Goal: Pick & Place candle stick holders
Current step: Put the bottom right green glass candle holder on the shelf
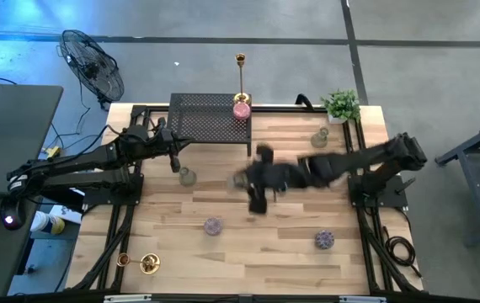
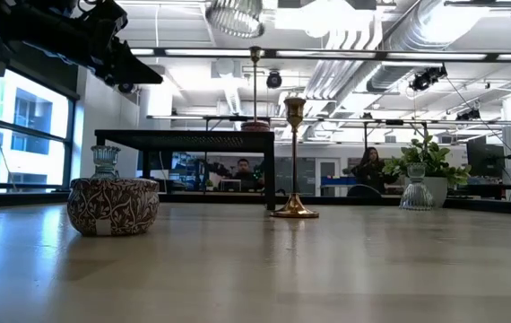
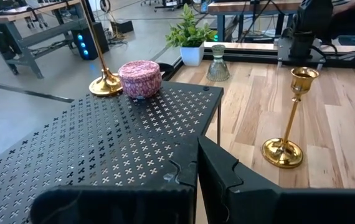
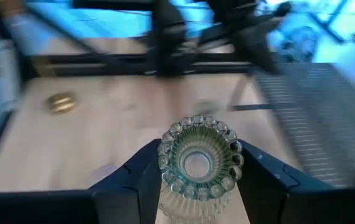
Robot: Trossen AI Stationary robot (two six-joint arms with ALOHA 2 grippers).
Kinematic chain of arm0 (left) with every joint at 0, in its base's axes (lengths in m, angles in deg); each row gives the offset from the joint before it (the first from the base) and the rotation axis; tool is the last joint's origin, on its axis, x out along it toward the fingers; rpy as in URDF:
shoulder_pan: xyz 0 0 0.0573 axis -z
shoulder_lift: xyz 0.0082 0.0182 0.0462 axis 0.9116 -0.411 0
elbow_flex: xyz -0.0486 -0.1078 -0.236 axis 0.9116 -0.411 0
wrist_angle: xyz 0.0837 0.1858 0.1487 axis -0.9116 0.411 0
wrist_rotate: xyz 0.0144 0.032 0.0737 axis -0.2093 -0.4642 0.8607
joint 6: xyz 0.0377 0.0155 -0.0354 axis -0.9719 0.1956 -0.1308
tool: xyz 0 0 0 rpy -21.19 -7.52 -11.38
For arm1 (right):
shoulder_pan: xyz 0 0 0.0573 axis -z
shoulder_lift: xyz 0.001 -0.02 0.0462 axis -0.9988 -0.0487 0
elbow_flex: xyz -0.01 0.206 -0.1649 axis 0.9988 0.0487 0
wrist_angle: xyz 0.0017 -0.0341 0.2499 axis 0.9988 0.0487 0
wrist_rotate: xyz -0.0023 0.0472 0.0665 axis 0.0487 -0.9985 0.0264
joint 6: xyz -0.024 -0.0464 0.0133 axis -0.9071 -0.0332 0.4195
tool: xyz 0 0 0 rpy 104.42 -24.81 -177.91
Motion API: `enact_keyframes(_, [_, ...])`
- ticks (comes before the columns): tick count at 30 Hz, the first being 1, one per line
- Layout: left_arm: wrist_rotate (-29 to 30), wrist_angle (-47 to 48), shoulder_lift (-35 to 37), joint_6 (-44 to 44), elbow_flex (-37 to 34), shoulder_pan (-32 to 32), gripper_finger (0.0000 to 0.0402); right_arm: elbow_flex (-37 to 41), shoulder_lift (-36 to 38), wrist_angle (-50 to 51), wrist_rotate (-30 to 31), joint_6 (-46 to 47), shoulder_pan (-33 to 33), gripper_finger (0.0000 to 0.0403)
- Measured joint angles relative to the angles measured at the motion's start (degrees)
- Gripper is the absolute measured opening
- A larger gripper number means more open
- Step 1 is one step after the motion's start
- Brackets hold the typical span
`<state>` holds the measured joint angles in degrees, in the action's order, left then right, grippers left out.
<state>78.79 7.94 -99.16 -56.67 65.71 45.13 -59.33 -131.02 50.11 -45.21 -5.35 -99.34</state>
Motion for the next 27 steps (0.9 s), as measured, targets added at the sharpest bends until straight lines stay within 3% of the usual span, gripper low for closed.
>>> enact_keyframes(8, [0.0,0.0,0.0,0.0,0.0,0.0,0.0001,-0.1,-0.7,2.2,-11.6,-1.6,20.9,0.016])
enact_keyframes(12, [0.0,-0.1,0.0,-0.1,0.0,0.0,0.0001,0.8,-2.1,0.8,-14.2,-1.4,27.5,0.016])
enact_keyframes(17, [0.0,-0.5,0.0,-0.2,0.0,0.0,0.0001,0.9,-5.2,-0.6,-18.3,-1.4,29.4,0.016])
enact_keyframes(27, [0.0,-0.4,0.0,-0.2,0.0,0.0,0.0001,0.9,-6.0,-1.7,-15.9,-3.7,30.0,0.0163])
